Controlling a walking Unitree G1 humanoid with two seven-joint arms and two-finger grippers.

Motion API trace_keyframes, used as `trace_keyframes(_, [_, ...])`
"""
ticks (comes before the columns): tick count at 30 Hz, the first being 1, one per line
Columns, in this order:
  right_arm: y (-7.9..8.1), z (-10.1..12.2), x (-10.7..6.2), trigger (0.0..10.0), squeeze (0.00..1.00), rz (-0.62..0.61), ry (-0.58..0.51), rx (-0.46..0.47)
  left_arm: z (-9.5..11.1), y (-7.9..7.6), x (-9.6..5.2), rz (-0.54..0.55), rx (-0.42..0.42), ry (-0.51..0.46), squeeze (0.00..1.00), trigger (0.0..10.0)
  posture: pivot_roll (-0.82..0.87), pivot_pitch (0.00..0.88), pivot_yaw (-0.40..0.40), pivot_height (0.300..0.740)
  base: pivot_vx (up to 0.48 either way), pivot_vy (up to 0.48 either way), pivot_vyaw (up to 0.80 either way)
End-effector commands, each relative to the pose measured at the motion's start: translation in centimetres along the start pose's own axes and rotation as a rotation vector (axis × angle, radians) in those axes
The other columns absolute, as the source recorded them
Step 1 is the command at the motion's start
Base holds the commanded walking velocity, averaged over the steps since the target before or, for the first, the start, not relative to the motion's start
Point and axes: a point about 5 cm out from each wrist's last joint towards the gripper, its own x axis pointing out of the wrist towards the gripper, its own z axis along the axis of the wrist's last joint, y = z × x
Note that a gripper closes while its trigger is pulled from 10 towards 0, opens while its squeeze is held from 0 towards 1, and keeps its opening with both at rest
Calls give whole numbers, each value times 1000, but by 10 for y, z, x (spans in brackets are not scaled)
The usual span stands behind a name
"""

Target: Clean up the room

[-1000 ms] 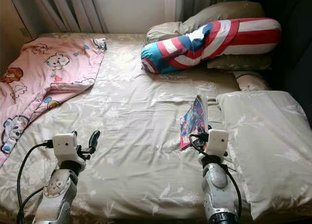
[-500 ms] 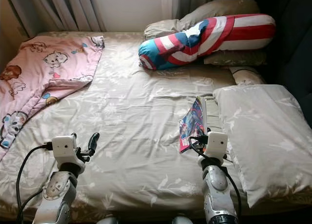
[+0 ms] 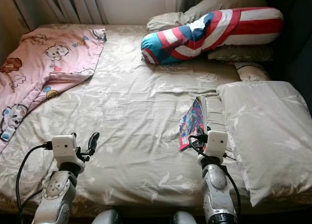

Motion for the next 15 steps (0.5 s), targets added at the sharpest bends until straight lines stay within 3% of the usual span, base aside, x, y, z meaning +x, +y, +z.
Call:
trace_keyframes(1, [0,7,3,10000,0,-1,-43,0,0,1,-2,-6,8,9,0,10000,-32,109,-1,669,0,0,0])
trace_keyframes(9, [2,4,5,10000,0,-2,-10,-33,0,0,-1,-8,10,10,0,10000,-31,130,-2,669,0,0,0])
trace_keyframes(15, [5,8,5,10000,0,6,-43,-15,0,0,-2,-9,12,12,0,10000,-27,137,1,652,0,0,0])
